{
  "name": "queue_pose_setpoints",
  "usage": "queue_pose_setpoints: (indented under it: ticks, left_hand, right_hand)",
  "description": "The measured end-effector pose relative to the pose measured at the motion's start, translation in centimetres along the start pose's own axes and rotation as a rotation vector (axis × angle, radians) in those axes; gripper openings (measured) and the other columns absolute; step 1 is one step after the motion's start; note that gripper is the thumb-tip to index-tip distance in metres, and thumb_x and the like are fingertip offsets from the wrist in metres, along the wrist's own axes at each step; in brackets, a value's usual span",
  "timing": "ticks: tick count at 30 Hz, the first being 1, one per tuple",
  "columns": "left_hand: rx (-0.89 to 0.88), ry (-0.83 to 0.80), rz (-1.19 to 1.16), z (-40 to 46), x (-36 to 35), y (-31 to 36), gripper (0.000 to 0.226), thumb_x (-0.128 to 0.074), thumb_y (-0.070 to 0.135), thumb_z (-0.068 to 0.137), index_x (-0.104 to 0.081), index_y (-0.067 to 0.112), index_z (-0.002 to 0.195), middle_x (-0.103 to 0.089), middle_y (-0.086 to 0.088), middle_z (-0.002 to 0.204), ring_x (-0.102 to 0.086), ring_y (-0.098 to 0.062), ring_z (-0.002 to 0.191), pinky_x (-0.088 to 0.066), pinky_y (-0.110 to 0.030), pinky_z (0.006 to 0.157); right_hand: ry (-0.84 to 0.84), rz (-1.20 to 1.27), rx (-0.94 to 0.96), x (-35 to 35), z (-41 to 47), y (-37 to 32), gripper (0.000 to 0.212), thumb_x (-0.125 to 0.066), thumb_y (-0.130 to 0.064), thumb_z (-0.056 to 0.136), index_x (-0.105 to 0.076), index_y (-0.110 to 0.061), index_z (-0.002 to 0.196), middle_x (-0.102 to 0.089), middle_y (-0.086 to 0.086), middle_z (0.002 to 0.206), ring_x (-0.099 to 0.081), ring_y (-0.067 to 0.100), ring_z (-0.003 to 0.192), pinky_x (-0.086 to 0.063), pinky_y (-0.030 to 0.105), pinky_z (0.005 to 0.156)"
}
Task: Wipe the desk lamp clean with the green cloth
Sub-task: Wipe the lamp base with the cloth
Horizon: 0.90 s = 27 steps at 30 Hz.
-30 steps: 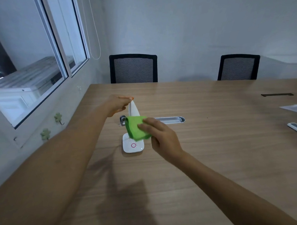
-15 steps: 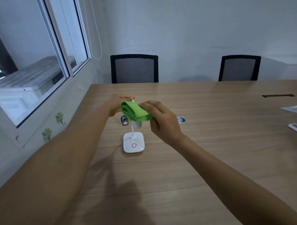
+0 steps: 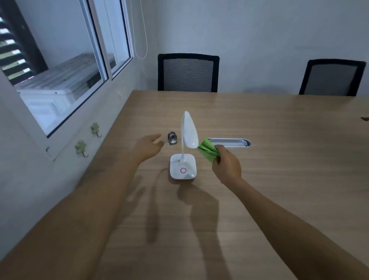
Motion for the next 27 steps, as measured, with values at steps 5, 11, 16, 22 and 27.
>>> queue_pose_setpoints:
  ticks: [5,11,16,22,27]
  left_hand:
    - [0.17,-0.198,0.305,-2.3,-5.4,-12.3,0.065,-0.033,0.047,0.094,-0.015,0.022,0.151,-0.018,-0.009,0.161,-0.018,-0.03,0.147,-0.017,-0.04,0.12]
    - [0.223,-0.093,0.544,-7.3,-6.9,-20.1,0.062,-0.011,0.061,0.089,-0.005,0.041,0.148,-0.002,0.001,0.163,0.001,-0.027,0.15,-0.005,-0.053,0.117]
    - [0.238,0.012,0.521,-7.3,-7.1,-21.0,0.061,-0.014,0.063,0.088,-0.01,0.046,0.146,-0.007,0.002,0.163,-0.004,-0.026,0.15,-0.004,-0.057,0.116]
    - [0.187,0.137,0.576,-7.6,-6.4,-20.1,0.06,-0.019,0.062,0.087,-0.02,0.044,0.145,-0.021,0.001,0.16,-0.015,-0.028,0.147,-0.013,-0.056,0.114]
    - [0.189,0.159,0.571,-7.6,-6.3,-20.1,0.063,-0.016,0.063,0.085,-0.02,0.045,0.145,-0.022,0.001,0.16,-0.016,-0.027,0.147,-0.013,-0.056,0.113]
  right_hand:
    - [-0.043,-0.096,-0.017,-4.2,0.7,0.6,0.046,-0.045,-0.001,0.085,-0.051,-0.015,0.128,-0.063,0.017,0.116,-0.059,0.037,0.105,-0.05,0.04,0.08]
    - [-0.057,-0.217,0.001,-8.1,3.3,-0.3,0.041,-0.046,0.001,0.084,-0.055,-0.01,0.123,-0.065,0.018,0.111,-0.06,0.038,0.101,-0.052,0.044,0.079]
    - [-0.147,-0.357,0.216,-11.2,3.4,-0.8,0.035,-0.053,-0.001,0.079,-0.065,-0.008,0.111,-0.069,0.019,0.105,-0.061,0.043,0.085,-0.051,0.043,0.072]
    - [-0.173,-0.384,0.567,-11.9,-2.5,-1.9,0.037,-0.042,-0.015,0.067,-0.072,-0.017,0.089,-0.077,0.002,0.09,-0.066,0.032,0.067,-0.053,0.032,0.056]
    - [-0.026,-0.302,0.723,-9.2,-5.0,-3.9,0.037,-0.045,-0.017,0.068,-0.073,-0.017,0.093,-0.076,0.001,0.097,-0.069,0.028,0.075,-0.055,0.03,0.061]
Point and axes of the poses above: each hand's wrist, its own z-axis towards the middle knuckle, its own x-axis out of the back of the hand, y = z × x, the point moved 9 cm from there along z, towards the middle knuckle
